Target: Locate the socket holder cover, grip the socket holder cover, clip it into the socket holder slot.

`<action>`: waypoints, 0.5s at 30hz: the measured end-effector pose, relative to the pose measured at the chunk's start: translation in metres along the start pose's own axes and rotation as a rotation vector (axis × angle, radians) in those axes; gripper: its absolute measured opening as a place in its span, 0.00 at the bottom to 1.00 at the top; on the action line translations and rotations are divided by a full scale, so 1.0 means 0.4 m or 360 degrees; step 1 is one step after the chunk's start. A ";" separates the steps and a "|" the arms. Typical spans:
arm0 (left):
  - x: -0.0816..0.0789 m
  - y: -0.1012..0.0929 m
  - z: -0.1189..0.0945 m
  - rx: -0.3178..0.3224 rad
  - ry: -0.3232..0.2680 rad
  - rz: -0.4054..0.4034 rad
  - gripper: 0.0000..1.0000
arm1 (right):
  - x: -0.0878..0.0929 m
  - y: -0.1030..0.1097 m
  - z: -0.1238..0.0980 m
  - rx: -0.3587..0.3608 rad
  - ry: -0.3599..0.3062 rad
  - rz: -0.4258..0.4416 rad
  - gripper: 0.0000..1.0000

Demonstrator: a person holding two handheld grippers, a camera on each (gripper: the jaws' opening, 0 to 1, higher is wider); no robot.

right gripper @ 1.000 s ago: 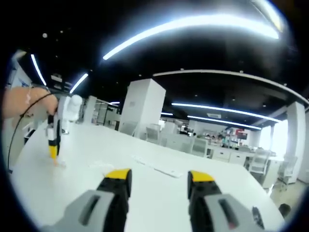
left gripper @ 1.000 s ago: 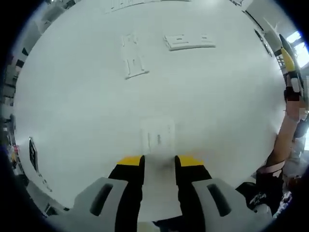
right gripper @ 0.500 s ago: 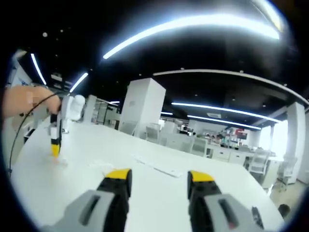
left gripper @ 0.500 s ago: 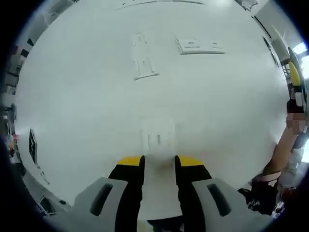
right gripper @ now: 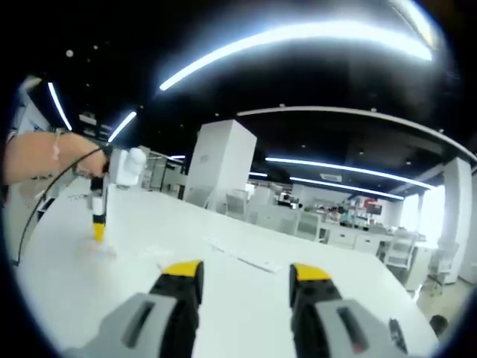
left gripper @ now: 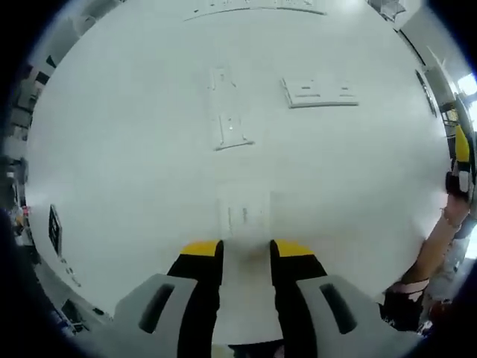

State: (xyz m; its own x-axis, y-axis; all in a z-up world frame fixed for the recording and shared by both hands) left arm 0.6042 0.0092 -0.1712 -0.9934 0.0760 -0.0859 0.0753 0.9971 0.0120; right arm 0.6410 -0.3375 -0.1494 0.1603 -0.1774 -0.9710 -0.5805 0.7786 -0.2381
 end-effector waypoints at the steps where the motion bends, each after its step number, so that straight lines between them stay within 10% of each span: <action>1: -0.006 0.000 0.001 0.0000 -0.0002 0.0002 0.26 | 0.000 0.001 0.000 -0.0001 -0.0001 -0.0001 0.47; 15: -0.080 0.008 0.030 -0.0026 0.0046 0.0026 0.26 | -0.004 0.009 -0.005 -0.0009 -0.0011 -0.0016 0.47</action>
State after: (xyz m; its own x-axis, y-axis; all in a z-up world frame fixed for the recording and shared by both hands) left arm 0.6374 0.0101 -0.1805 -0.9941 0.0921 -0.0569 0.0905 0.9955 0.0297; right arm 0.6372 -0.3354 -0.1487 0.1719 -0.1811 -0.9683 -0.5833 0.7734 -0.2482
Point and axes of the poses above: the point that each gripper's makers call its tool centre point, and the gripper's own axes: z roughly forward along the fingers, y roughly to its left, x roughly out of its underside, the point moved 9 cm from there along -z, roughly backward along the fingers, and after that the axes turned 2 degrees about -z, right-handed, at the moved point
